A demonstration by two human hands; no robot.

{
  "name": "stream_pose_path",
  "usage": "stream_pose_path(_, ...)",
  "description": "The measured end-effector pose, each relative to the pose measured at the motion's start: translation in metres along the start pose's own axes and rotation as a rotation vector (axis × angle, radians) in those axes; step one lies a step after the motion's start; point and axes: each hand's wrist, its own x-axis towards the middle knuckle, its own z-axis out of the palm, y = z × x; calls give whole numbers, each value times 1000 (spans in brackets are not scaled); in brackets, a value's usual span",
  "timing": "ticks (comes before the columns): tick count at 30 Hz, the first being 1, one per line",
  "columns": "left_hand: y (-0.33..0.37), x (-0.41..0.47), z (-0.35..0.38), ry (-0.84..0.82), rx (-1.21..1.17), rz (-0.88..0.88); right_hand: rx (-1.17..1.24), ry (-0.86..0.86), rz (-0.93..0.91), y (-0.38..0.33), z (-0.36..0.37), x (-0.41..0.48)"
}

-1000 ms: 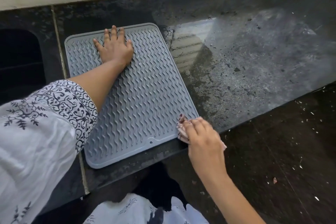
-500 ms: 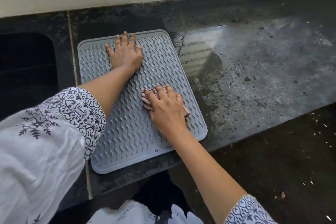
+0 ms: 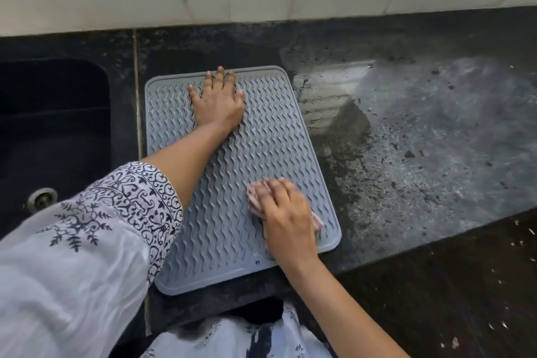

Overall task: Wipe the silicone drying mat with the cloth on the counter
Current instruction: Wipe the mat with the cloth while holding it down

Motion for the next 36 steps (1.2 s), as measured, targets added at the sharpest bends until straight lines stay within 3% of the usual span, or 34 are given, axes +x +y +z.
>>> stream_pose_path(4, -13, 8, -16, -9, -14, 90, 23, 41, 90, -2, 8, 78)
stream_pose_path(7, -35, 13, -23, -44, 22, 193, 27, 4, 49, 2, 8, 88)
stream_pose_path(13, -40, 7, -21, -84, 6, 194, 13, -183, -114, 13, -17, 32)
stream_pose_path(16, -41, 7, -19, -12, -60, 157, 98, -329, -90, 20, -40, 39)
stream_pose_path(19, -43, 5, -17, 82, -118, 70, 268, -195, 41, 21, -56, 89)
stream_pose_path(22, -43, 6, -19, 75, -116, 64, 272, 24, 104, 16, -44, 167)
stream_pose_path(27, -44, 8, -17, 89, -92, 69, 50, -106, 77, 7, 30, 242)
stream_pose_path(31, -43, 10, -16, 97, -70, 66, 38, -3, -5, 15, 49, 236)
stream_pose_path(36, -43, 11, -15, 102, -63, 61, -34, 41, 26, 5, 47, 237)
